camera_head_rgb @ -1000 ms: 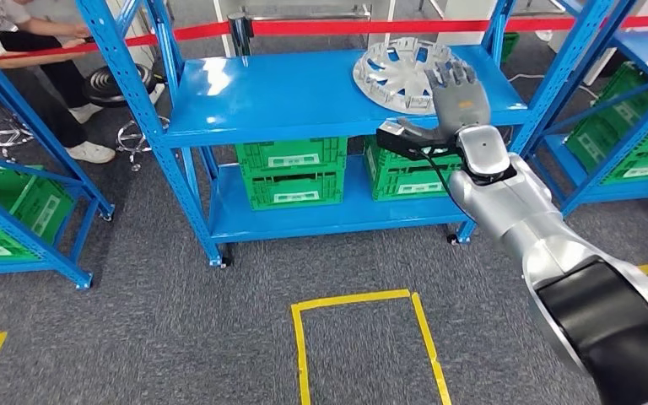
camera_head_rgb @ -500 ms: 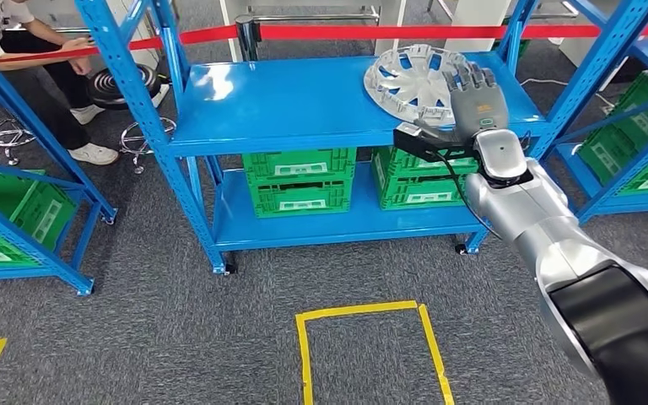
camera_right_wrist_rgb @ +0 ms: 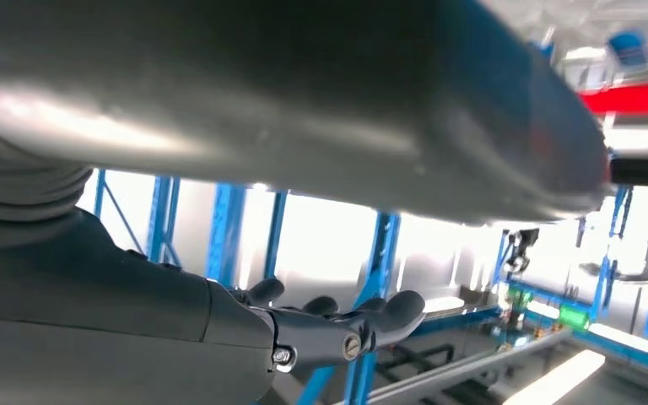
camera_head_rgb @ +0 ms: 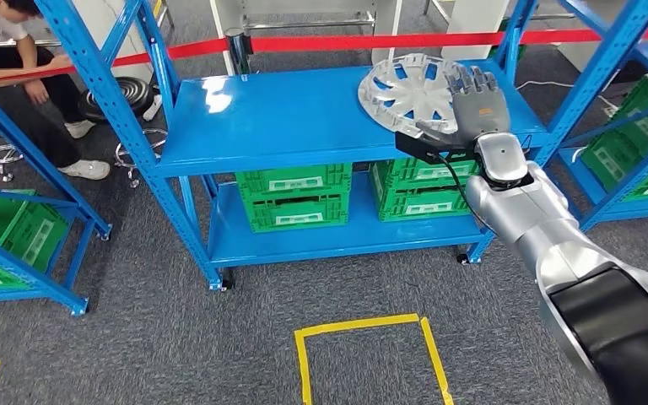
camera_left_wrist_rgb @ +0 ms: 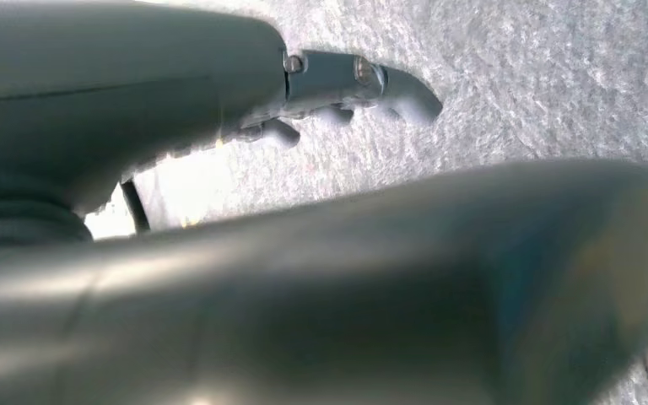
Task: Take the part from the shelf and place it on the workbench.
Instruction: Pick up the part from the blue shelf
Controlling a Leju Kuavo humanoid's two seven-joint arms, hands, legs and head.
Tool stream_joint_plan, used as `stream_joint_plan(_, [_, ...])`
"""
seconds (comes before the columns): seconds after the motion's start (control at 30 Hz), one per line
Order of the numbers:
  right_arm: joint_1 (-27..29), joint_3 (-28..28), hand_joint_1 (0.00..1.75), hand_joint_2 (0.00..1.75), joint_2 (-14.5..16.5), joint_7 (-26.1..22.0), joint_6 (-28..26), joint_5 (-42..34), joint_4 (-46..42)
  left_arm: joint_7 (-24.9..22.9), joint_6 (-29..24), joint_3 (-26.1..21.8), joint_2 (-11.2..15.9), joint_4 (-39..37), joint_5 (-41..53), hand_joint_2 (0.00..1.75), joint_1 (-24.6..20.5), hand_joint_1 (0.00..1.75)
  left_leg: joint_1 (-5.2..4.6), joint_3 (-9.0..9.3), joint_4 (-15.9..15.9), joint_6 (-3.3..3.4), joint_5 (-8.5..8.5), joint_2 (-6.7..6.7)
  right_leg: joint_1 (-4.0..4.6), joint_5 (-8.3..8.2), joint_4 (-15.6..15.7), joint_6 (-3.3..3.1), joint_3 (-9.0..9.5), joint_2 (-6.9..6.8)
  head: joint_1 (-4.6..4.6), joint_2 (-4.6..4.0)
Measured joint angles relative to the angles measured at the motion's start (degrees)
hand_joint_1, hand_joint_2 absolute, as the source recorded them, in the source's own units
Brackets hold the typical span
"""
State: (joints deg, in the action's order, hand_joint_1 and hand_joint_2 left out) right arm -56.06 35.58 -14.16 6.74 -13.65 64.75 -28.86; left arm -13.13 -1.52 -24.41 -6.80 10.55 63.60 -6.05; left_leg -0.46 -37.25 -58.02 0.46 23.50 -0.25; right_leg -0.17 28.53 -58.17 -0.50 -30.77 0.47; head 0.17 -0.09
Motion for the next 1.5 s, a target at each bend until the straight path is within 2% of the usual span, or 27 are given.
stream_joint_plan(0.1, [-0.21, -0.24, 0.0, 0.0, 0.19, -0.05, -0.1, -0.01, 0.06, -0.07, -0.09, -0.08, 0.03, 0.01, 0.0, 0.0, 0.05, 0.0, 0.3, 1.43, 0.57, 1.0, -0.28, -0.04, -0.11, 0.52, -2.27, 0.98, -0.68, -0.07, 0.12, 0.0])
stream_joint_plan(0.13, [-0.32, -0.3, 0.0, 0.0, 0.2, -0.03, -0.16, -0.05, 0.08, -0.04, -0.12, -0.13, 0.07, 0.01, 0.0, 0.0, 0.02, 0.0, 0.43, 1.78, 0.69, 1.25, -0.15, -0.08, -0.24, 1.22, -4.6, 1.25, -1.99, -0.12, 0.17, 0.0])
stream_joint_plan(0.23, [0.19, -0.38, 0.0, 0.0, 0.23, 0.03, -0.34, -0.14, 0.2, 0.09, -0.2, -0.22, 0.12, 0.01, 0.0, 0.0, 0.0, 0.0, 0.52, 2.54, 0.67, 1.56, 0.71, -0.25, -0.61, 4.65, -14.3, 1.88, -8.69, -0.18, 0.26, 0.0])
stream_joint_plan(0.27, [0.57, -0.39, 0.0, 0.0, 0.23, 0.05, -0.35, -0.14, 0.23, 0.12, -0.21, -0.23, 0.09, 0.01, 0.0, 0.0, 0.08, 0.0, 0.55, 2.9, 0.59, 1.47, 1.13, -0.32, -0.72, 4.82, -15.6, 2.07, -10.25, -0.19, 0.27, 0.0])
stream_joint_plan(0.3, [0.86, -0.39, 0.0, 0.0, 0.24, 0.06, -0.37, -0.14, 0.24, 0.12, -0.21, -0.24, 0.06, 0.0, 0.0, 0.0, 0.17, 0.0, 0.61, 3.31, 0.46, 1.33, 1.58, -0.36, -0.83, 3.81, -14.9, 2.24, -10.81, -0.21, 0.26, 0.0])
stream_joint_plan(0.37, [1.08, -0.45, 0.0, 0.0, 0.23, 0.09, -0.4, -0.14, 0.25, 0.14, -0.21, -0.25, -0.01, -0.01, 0.0, 0.0, 0.29, 0.0, 0.74, 4.14, 0.06, 0.87, 2.65, -0.39, -1.06, -1.36, -8.11, 2.5, -9.17, -0.32, 0.27, 0.0])
stream_joint_plan(0.4, [1.06, -0.5, 0.0, 0.0, 0.24, 0.11, -0.43, -0.15, 0.27, 0.16, -0.21, -0.26, 0.0, -0.01, 0.0, 0.0, 0.26, 0.0, 0.75, 4.43, -0.19, 0.53, 3.16, -0.4, -1.03, -3.14, -4.55, 2.46, -8.08, -0.4, 0.26, 0.0])
stream_joint_plan(0.43, [1.06, -0.54, 0.0, 0.0, 0.25, 0.14, -0.45, -0.15, 0.31, 0.19, -0.21, -0.27, 0.01, 0.01, 0.0, 0.0, 0.18, 0.0, 0.72, 4.57, -0.27, 0.13, 3.61, -0.41, -0.92, -4.04, -1.97, 2.18, -7.15, -0.47, 0.25, 0.0])
stream_joint_plan(0.47, [1.13, -0.57, 0.0, 0.0, 0.26, 0.21, -0.49, -0.17, 0.35, 0.22, -0.22, -0.28, 0.03, 0.03, 0.0, 0.0, 0.12, 0.0, 0.66, 4.69, -0.29, -0.28, 3.92, -0.41, -0.79, -4.28, -0.74, 1.75, -6.7, -0.48, 0.25, 0.0])
stream_joint_plan(0.6, [1.35, -0.64, 0.0, 0.0, 0.36, 0.6, -0.81, -0.18, 0.45, 0.18, -0.23, -0.29, 0.08, 0.08, 0.01, 0.0, 0.07, 0.0, 0.65, 5.04, -1.71, -1.66, 4.86, -0.26, -0.82, -3.64, -0.56, -0.27, -5.28, -0.27, 0.17, 0.0])
stream_joint_plan(0.67, [1.28, -0.76, 0.0, 0.0, 0.44, 0.72, -0.88, -0.15, 0.46, 0.19, -0.23, -0.29, 0.08, 0.08, 0.03, 0.0, -0.08, 0.0, 0.73, 2.27, -6.83, -2.13, 6.45, -0.07, -0.78, -3.03, -0.52, -0.93, -4.24, -0.23, 0.13, 0.0])
stream_joint_plan(0.73, [1.46, -0.83, 0.0, 0.0, 0.49, 0.78, -0.89, -0.13, 0.46, 0.18, -0.23, -0.29, 0.02, 0.06, 0.08, 0.0, -0.07, 0.0, 0.75, -2.49, -13.88, -2.32, 8.63, -0.04, -0.54, -2.18, -0.53, -1.33, -3.4, -0.19, 0.1, 0.0])
stream_joint_plan(0.77, [1.68, -0.85, 0.0, 0.0, 0.52, 0.8, -0.88, -0.13, 0.46, 0.15, -0.23, -0.29, -0.01, 0.04, 0.11, 0.0, -0.01, 0.0, 0.73, -4.34, -15.89, -2.21, 9.0, -0.04, -0.38, -1.71, -0.54, -1.43, -2.89, -0.15, 0.09, 0.0])
stream_joint_plan(0.8, [1.91, -0.88, 0.0, 0.0, 0.54, 0.85, -0.87, -0.12, 0.46, 0.11, -0.23, -0.29, -0.02, 0.02, 0.14, 0.0, 0.05, 0.0, 0.65, -5.2, -15.88, -1.93, 8.21, -0.04, -0.19, -1.24, -0.55, -1.48, -2.3, -0.11, 0.1, 0.0])
stream_joint_plan(0.83, [2.07, -0.94, 0.0, 0.0, 0.55, 0.9, -0.87, -0.12, 0.46, 0.09, -0.23, -0.29, -0.02, 0.01, 0.16, 0.0, 0.09, 0.0, 0.48, -5.02, -13.82, -1.49, 6.29, -0.05, -0.01, -0.74, -0.54, -1.51, -1.63, -0.07, 0.11, 0.0])
stream_joint_plan(0.9, [2.17, -1.05, 0.0, 0.0, 0.55, 0.97, -0.88, -0.12, 0.46, 0.09, -0.23, -0.29, 0.06, -0.01, 0.19, 0.0, 0.13, 0.0, -0.16, -2.81, -6.38, -0.18, 1.09, -0.06, 0.3, 0.29, -0.52, -1.5, -0.27, -0.09, 0.14, 0.0])
stream_joint_plan(0.93, [2.17, -1.09, 0.0, 0.0, 0.55, 0.96, -0.9, -0.13, 0.47, 0.09, -0.22, -0.29, 0.13, -0.01, 0.2, 0.0, 0.1, 0.0, -0.49, -1.69, -3.26, 0.33, -0.02, -0.08, 0.38, 0.75, -0.47, -1.37, 0.18, -0.06, 0.13, 0.0])
stream_joint_plan(1.0, [2.27, -1.14, 0.0, 0.0, 0.53, 0.97, -0.9, -0.13, 0.48, 0.09, -0.22, -0.29, 0.22, 0.02, 0.24, 0.0, 0.05, 0.0, -0.87, -0.38, -0.37, 0.95, -0.33, -0.07, 0.39, 1.23, -0.46, -0.91, 0.7, -0.03, 0.13, 0.0])
stream_joint_plan(1.1, [2.45, -1.23, 0.0, 0.0, 0.51, 0.97, -0.96, -0.12, 0.46, 0.07, -0.22, -0.29, 0.05, 0.02, 0.31, 0.0, 0.03, 0.0, -0.61, 1.38, 0.64, 1.58, -0.14, -0.01, 0.31, 1.33, -1.96, -0.24, 0.73, -0.06, 0.16, 0.0])
stream_joint_plan(1.17, [2.45, -1.34, 0.0, 0.0, 0.44, 0.99, -1.01, -0.12, 0.47, 0.08, -0.22, -0.29, -0.03, 0.03, 0.37, 0.0, -0.03, 0.0, -0.28, 2.53, 1.02, 1.94, 0.17, -0.02, 0.11, 2.22, -6.68, 0.36, -1.92, -0.11, 0.3, 0.0])
stream_joint_plan(1.23, [2.76, -1.44, 0.0, 0.0, 0.4, 0.99, -1.0, -0.12, 0.49, 0.08, -0.21, -0.29, 0.02, 0.03, 0.42, 0.0, -0.04, 0.0, -0.12, 3.19, 1.01, 2.01, 0.89, -0.1, -0.24, 4.43, -13.04, 1.14, -6.53, -0.11, 0.4, 0.0])
stream_joint_plan(1.27, [3.07, -1.47, 0.0, 0.0, 0.39, 0.99, -0.99, -0.12, 0.51, 0.07, -0.2, -0.29, 0.01, 0.02, 0.44, 0.0, 0.0, 0.0, -0.02, 3.56, 0.94, 1.89, 1.35, -0.13, -0.47, 5.38, -15.01, 1.51, -8.53, -0.12, 0.4, 0.0])
stream_joint_plan(1.3, [3.36, -1.48, 0.0, 0.0, 0.39, 0.98, -0.96, -0.12, 0.52, 0.07, -0.17, -0.29, -0.01, 0.0, 0.48, 0.0, 0.08, 0.0, 0.13, 3.98, 0.8, 1.7, 1.88, -0.16, -0.72, 5.45, -15.26, 1.86, -9.77, -0.15, 0.42, 0.0])
stream_joint_plan(1.33, [3.56, -1.49, 0.0, 0.0, 0.38, 0.97, -0.89, -0.12, 0.52, 0.07, -0.15, -0.29, -0.02, -0.02, 0.5, 0.0, 0.16, 0.0, 0.33, 4.44, 0.59, 1.44, 2.46, -0.17, -0.98, 4.3, -13.69, 2.18, -10.11, -0.19, 0.41, 0.0])
stream_joint_plan(1.4, [3.74, -1.55, 0.0, 0.0, 0.32, 0.96, -0.68, -0.15, 0.55, 0.07, -0.1, -0.29, -0.05, -0.03, 0.55, 0.0, 0.25, 0.0, 0.75, 5.27, -0.04, 0.7, 3.78, -0.16, -1.57, -0.96, -6.84, 2.85, -8.71, -0.46, 0.43, 0.0])
stream_joint_plan(1.43, [3.81, -1.58, 0.0, 0.0, 0.28, 0.9, -0.52, -0.22, 0.6, 0.08, -0.1, -0.29, -0.04, -0.03, 0.57, 0.0, 0.22, 0.0, 0.88, 5.61, -0.38, 0.24, 4.4, -0.17, -1.62, -2.85, -3.88, 2.92, -8.04, -0.64, 0.44, 0.0])
stream_joint_plan(1.5, [4.11, -1.69, 0.0, 0.0, 0.23, 0.71, -0.16, -0.52, 0.73, 0.09, -0.05, -0.29, 0.01, -0.02, 0.63, 0.0, 0.15, 0.0, 0.88, 6.03, -0.72, -0.76, 5.31, -0.15, -1.4, -4.36, -1.48, 2.16, -7.37, -0.97, 0.5, 0.0])
